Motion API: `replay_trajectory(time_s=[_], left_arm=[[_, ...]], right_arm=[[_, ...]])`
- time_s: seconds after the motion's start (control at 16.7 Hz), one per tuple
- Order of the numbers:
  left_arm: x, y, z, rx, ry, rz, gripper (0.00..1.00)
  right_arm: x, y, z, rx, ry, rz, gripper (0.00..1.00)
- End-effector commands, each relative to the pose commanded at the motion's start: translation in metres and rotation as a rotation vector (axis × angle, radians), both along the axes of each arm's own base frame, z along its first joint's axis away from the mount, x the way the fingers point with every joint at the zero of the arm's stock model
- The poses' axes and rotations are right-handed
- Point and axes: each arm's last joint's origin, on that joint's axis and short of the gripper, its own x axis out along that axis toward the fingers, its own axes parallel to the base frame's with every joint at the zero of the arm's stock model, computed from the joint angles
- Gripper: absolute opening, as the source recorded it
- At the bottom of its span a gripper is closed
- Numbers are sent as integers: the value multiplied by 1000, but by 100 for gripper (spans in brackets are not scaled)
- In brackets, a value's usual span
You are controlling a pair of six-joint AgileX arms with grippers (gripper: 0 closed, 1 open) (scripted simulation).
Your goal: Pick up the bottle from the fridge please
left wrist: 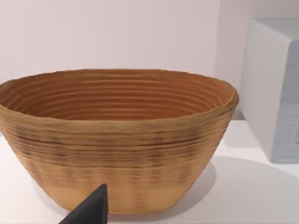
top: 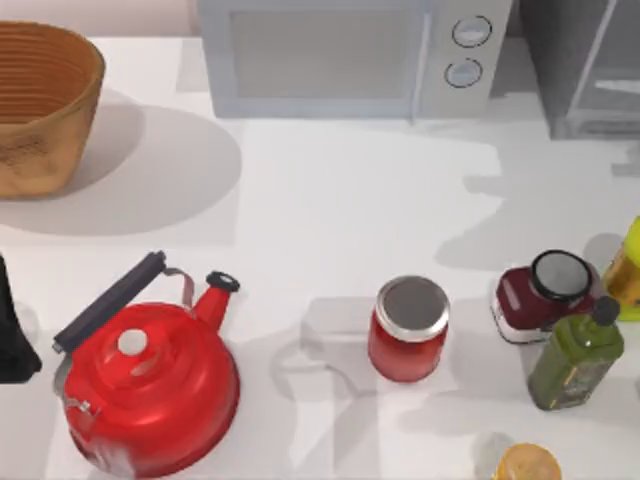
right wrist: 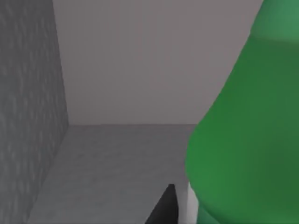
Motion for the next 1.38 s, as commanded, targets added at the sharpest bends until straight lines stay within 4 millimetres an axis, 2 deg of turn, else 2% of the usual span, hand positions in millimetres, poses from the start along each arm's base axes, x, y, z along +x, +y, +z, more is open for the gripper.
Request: replay_trajectory(time_s=[0.12,0.3,0.42,0.54,0.72,0.9,1.02,1.2,1.38], left_arm=[[0,0,0,0,0,0,100],[0,0,0,0,0,0,100],[0,0,0,0,0,0,100],[0,0,0,0,0,0,100],[0,0,0,0,0,0,100],[0,0,0,0,0,0,100],[0,0,0,0,0,0,100],[0,0,0,0,0,0,100],[0,0,0,0,0,0,100]], right_arm=[[-21,11,20,-4,-8,-3,0],[-67,31,50,-12,-39,-3,0],[-104,44,61,-13,-57,-2,0],[-141,56,63,-12,-72,-1,0],[-189,68,50,-10,-94,-2,0],[-222,75,25,-7,-106,-2,0],[-233,78,7,-6,-102,1,0],[-240,81,-16,-5,-79,6,0],[-242,82,-24,-6,-64,9,0]])
